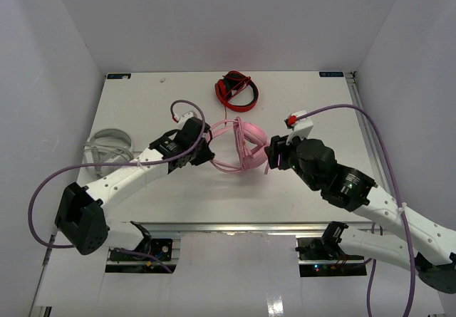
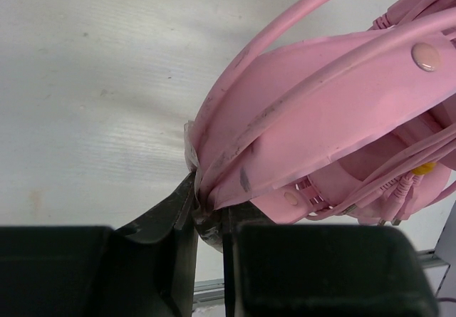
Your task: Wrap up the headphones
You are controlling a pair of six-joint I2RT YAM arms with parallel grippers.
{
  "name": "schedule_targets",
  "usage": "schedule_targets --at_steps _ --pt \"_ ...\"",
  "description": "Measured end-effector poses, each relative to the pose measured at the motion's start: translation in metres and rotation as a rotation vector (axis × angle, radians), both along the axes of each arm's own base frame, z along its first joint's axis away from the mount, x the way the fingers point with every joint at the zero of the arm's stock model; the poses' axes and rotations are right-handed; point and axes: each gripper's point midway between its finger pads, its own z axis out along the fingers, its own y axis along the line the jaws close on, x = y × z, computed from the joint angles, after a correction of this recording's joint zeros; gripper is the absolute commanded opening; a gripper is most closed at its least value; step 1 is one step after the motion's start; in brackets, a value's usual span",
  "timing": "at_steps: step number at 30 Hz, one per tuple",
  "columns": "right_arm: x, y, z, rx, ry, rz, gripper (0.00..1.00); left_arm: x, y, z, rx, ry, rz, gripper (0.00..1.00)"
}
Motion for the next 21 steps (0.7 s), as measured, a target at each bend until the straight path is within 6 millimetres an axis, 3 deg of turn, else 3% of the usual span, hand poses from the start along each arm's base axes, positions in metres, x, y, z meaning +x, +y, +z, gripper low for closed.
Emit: schedule_targets --at_steps 5,12,17,21 --pt "0.001 -0.021 0.005 0.015 -0.030 -0.070 0.60 0.016 -0.026 0.000 -0.018 0.000 -0.067 0.00" --pt "0.002 -0.023 -0.004 -0.010 -0.018 -0.089 0.61 0.032 -0.038 -0.002 -0.012 -0.006 -0.073 0.00" --pt "0.002 -0.023 -0.013 -0.030 -0.002 -0.090 0.61 0.047 -0.026 0.004 -0.008 0.000 -0.016 0.00" --pt "0.002 -0.023 -0.014 -0.029 -0.001 -0.091 0.61 0.072 0.004 0.007 -0.025 0.006 0.075 0.00"
